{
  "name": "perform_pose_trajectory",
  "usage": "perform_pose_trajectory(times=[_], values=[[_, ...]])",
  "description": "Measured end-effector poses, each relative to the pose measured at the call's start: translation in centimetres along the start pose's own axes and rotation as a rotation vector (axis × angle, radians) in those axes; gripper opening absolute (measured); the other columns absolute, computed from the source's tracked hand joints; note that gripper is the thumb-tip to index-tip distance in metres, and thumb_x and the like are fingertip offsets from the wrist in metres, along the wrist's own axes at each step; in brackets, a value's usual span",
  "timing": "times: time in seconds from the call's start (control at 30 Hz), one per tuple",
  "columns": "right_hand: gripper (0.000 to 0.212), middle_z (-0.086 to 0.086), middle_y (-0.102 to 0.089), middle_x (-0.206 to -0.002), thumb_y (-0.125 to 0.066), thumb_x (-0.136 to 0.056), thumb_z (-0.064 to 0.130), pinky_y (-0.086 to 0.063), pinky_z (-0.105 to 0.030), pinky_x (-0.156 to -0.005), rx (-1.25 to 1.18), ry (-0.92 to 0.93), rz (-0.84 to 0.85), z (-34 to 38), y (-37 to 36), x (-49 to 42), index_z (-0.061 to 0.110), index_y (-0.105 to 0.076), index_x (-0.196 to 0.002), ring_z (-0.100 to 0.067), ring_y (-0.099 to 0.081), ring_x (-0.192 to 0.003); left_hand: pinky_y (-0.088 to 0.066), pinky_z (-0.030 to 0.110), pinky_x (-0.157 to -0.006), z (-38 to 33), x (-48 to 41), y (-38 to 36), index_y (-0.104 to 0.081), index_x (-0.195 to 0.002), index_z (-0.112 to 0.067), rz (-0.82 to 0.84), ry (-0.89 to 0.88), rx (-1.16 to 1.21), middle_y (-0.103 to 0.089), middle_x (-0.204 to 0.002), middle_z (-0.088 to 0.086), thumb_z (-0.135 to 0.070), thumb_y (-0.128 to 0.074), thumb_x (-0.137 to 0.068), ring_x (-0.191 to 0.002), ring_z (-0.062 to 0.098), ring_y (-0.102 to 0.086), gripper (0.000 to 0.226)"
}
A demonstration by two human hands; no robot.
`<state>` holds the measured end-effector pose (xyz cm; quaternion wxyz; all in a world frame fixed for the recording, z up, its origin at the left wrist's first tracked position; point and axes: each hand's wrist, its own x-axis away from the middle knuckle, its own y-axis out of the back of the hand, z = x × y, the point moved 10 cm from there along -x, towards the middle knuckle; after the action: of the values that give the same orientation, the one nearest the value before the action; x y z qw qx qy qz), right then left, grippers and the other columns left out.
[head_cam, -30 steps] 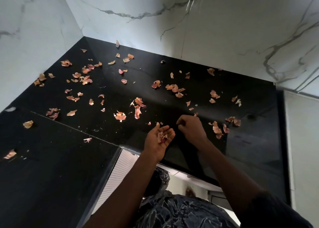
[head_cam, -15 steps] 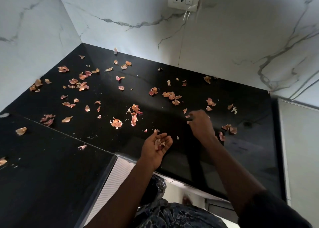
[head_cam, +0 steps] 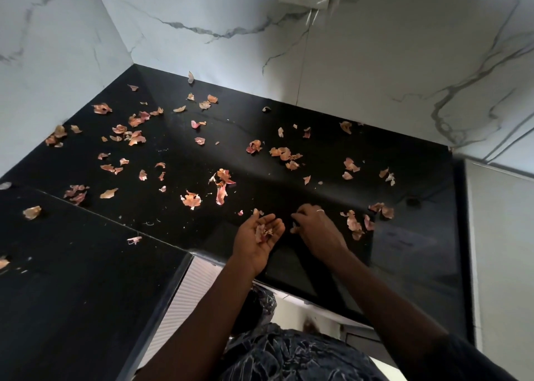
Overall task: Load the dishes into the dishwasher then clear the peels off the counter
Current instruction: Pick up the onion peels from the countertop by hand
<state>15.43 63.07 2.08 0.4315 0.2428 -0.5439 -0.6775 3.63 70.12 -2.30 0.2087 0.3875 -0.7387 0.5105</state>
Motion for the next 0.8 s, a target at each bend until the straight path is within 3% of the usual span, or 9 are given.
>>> perform_pose_trajectory(times=[0.13, 0.23, 0.43, 0.57, 0.67, 0.8], values=[[0.023, -0.002, -0.055, -0.114, -0.059, -0.097, 0.016, -0.052, -0.027, -0.077, 0.052, 0.08, -0.033, 4.1, -0.7, 1.7, 0.015, -0.065, -0.12, -0.016, -0.054, -0.1, -0.062, 0.033, -0.08, 0.0, 0.0, 0.0, -0.065, -0.105, 0.007, 0.004, -0.016, -0.011, -0.07, -0.095, 0.021, -0.033, -0.05, -0.105, -0.092, 0.027, -0.07, 0.043], [0.017, -0.001, -0.056, -0.106, -0.058, -0.097, 0.013, -0.051, -0.028, -0.074, 0.051, 0.079, -0.034, 4.4, -0.5, 1.4, 0.016, -0.066, -0.112, -0.017, -0.057, -0.096, -0.063, 0.032, -0.076, -0.3, 0.1, 0.3, -0.065, -0.102, 0.005, -0.003, -0.03, 0.013, -0.07, -0.091, 0.019, -0.033, -0.05, -0.105, -0.087, 0.026, -0.07, 0.041], [0.014, 0.006, -0.066, -0.111, -0.063, -0.095, 0.014, -0.043, -0.016, -0.077, -0.263, -0.271, -0.128, -4.3, 4.9, 0.1, 0.022, -0.07, -0.105, 0.0, -0.058, -0.087, -0.062, 0.032, -0.067, -0.1, 0.1, 1.0, -0.065, -0.098, 0.005, -0.015, -0.024, 0.042, -0.069, -0.087, 0.019, -0.035, -0.05, -0.104, -0.084, 0.026, -0.07, 0.043], [0.015, 0.016, -0.059, -0.104, -0.064, -0.095, 0.013, -0.046, -0.015, -0.078, -0.399, -0.136, -0.12, 0.9, 6.4, 1.0, 0.023, -0.07, -0.104, 0.005, -0.056, -0.088, -0.063, 0.032, -0.07, 0.8, -0.1, 1.1, -0.064, -0.102, 0.006, -0.003, 0.0, 0.017, -0.069, -0.093, 0.021, -0.036, -0.05, -0.104, -0.089, 0.027, -0.07, 0.045], [0.013, 0.013, -0.062, -0.098, -0.062, -0.096, 0.015, -0.054, -0.021, -0.079, -0.43, -0.04, -0.108, 5.3, 5.2, 2.1, 0.023, -0.072, -0.098, 0.001, -0.06, -0.086, -0.061, 0.033, -0.075, 1.1, 0.1, 0.5, -0.063, -0.113, 0.004, 0.05, 0.006, -0.012, -0.071, -0.103, 0.021, -0.036, -0.046, -0.106, -0.093, 0.026, -0.07, 0.044], [0.019, 0.006, -0.067, -0.095, -0.056, -0.098, 0.019, -0.056, -0.031, -0.078, -0.394, 0.055, -0.069, 8.0, 4.2, 2.4, 0.022, -0.074, -0.096, -0.005, -0.063, -0.082, -0.059, 0.027, -0.06, 1.6, 1.0, 0.3, -0.066, -0.093, -0.002, 0.037, 0.014, -0.018, -0.072, -0.073, 0.009, -0.027, -0.045, -0.107, -0.069, 0.017, -0.072, 0.036]])
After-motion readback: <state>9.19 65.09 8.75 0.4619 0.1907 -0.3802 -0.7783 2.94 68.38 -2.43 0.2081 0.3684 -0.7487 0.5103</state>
